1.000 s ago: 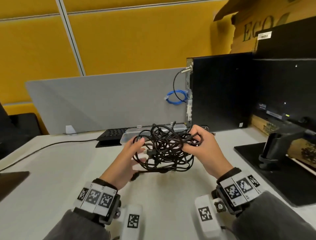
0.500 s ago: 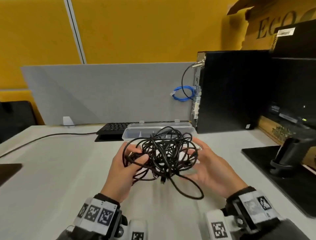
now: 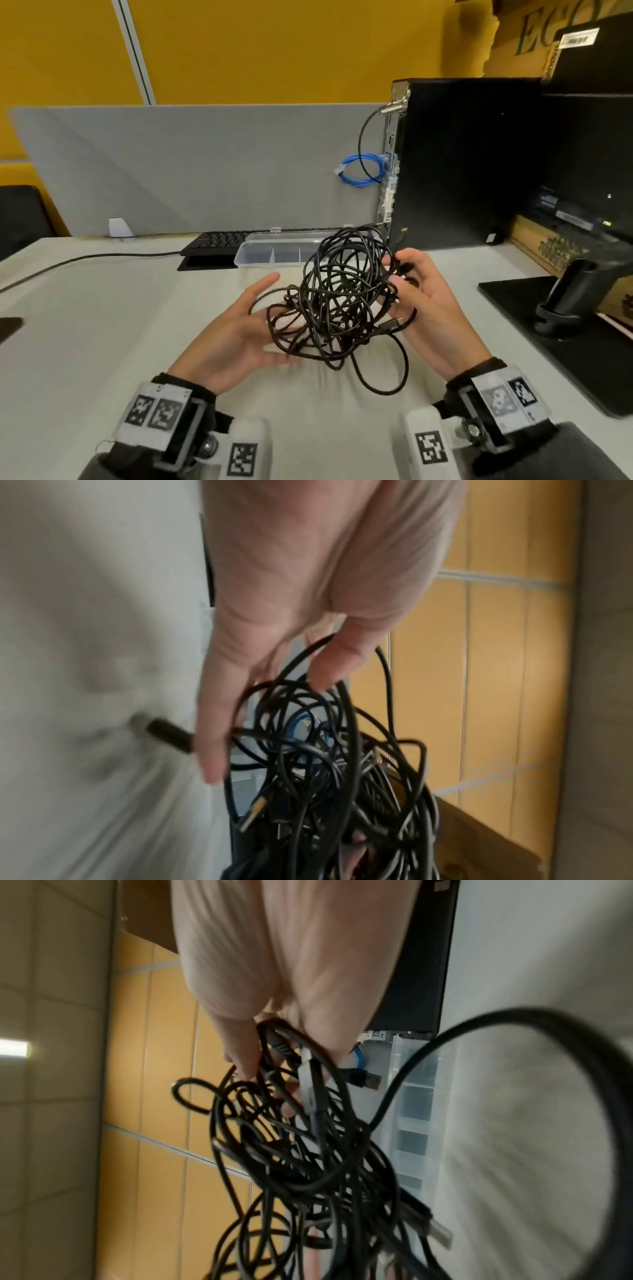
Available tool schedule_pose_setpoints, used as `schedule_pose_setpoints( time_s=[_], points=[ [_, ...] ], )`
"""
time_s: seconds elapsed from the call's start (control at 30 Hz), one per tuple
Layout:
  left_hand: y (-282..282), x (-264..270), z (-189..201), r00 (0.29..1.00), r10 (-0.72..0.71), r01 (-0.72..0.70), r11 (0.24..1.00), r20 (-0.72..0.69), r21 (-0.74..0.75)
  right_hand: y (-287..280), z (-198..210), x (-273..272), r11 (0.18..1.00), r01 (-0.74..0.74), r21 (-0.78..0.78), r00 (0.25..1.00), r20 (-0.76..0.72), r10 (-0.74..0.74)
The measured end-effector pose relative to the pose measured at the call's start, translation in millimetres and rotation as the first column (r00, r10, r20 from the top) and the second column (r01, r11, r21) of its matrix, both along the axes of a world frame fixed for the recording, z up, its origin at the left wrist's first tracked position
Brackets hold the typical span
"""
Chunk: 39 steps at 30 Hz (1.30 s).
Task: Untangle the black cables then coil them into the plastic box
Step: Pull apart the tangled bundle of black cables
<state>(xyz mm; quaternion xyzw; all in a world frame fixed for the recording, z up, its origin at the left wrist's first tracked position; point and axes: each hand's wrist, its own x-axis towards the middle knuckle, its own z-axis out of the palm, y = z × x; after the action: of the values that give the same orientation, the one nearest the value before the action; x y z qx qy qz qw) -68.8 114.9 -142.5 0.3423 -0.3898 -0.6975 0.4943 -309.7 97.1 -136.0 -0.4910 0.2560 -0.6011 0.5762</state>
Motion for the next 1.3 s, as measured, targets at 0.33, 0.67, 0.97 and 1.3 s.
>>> schedule_pose_setpoints(
  time_s=[0.33, 0.67, 0.97, 1.3],
  points=[
    [5.5, -18.9, -8.4, 0.881, 0.019, 0.021, 0.997, 0.473, -0.078, 13.0, 9.3, 7.4, 0.968, -0.245, -0.060, 0.944, -0.241, 0.224],
    [7.6, -15.1, -3.1, 0.975, 0.171, -0.172, 0.985, 0.140, -0.005, -1.0, 6.4, -4.9, 0.956, 0.294, 0.004, 0.927, -0.244, -0.285],
    [7.1, -18.1, -0.9, 0.988, 0.150, -0.143, 0.981, -0.044, 0.131, 17.8, 13.6, 9.0, 0.959, 0.041, -0.281, 0.847, -0.499, -0.182],
    [9.7, -25.7, -0.7, 0.985, 0.152, -0.157, 0.986, 0.077, 0.055, 8.4, 3.7, 7.6, 0.894, 0.050, -0.445, 0.601, -0.702, -0.383]
  ],
)
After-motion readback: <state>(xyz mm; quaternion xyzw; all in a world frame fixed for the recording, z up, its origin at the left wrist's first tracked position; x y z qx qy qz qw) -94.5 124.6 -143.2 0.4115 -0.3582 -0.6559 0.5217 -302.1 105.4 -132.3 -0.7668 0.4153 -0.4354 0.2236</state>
